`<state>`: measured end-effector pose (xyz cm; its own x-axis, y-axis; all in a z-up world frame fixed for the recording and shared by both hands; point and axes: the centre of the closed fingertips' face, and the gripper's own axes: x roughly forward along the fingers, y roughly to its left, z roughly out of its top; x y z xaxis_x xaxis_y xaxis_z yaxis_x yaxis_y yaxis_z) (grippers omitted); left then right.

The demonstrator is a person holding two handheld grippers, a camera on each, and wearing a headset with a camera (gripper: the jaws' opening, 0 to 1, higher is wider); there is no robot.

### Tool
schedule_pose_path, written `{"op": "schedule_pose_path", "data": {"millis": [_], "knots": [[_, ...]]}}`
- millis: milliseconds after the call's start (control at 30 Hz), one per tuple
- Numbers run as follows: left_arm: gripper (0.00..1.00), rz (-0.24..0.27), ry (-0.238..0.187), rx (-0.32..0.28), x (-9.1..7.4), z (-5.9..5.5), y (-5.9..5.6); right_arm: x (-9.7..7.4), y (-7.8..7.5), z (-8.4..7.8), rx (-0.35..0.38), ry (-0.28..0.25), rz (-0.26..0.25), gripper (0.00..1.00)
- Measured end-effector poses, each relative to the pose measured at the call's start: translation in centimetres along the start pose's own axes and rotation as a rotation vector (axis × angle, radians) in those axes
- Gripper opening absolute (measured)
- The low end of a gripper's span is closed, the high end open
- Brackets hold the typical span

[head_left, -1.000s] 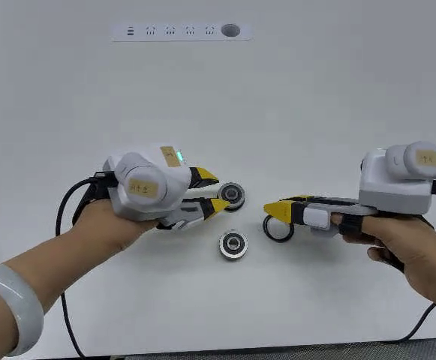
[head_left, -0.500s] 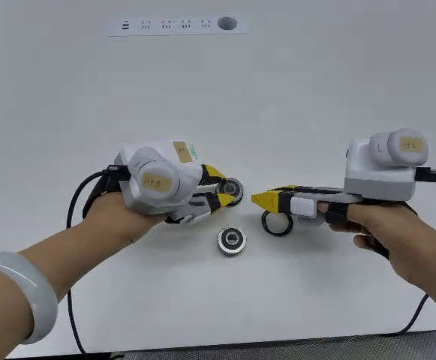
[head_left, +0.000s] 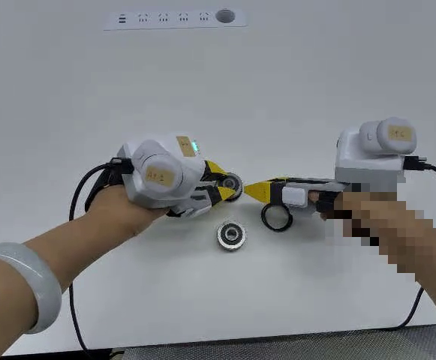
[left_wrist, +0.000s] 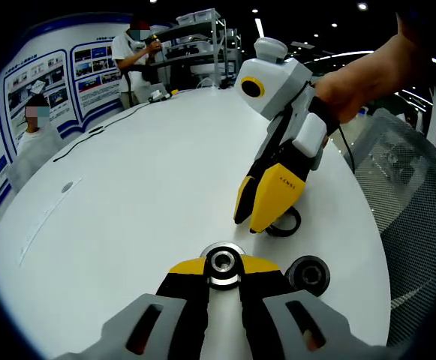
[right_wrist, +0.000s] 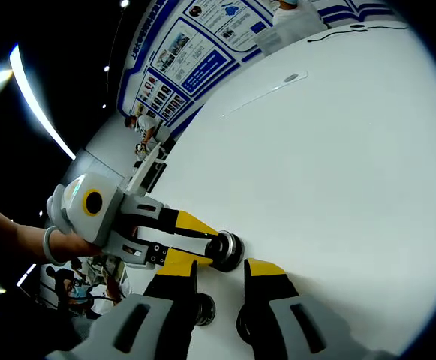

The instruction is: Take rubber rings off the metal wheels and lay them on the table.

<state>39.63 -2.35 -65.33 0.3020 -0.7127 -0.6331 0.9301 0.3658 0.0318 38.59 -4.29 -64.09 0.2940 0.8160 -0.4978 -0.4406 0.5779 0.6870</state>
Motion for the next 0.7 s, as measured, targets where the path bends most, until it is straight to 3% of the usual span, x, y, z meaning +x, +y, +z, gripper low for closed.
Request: {"op": "schedule_pose_path", "data": {"millis": [700], "knots": [[0.13,-0.008,0.003,0.003,0.1,-0.1,0.1,2.1,-0.2,0.0,0.068,0.046,0.042,0.30]]}}
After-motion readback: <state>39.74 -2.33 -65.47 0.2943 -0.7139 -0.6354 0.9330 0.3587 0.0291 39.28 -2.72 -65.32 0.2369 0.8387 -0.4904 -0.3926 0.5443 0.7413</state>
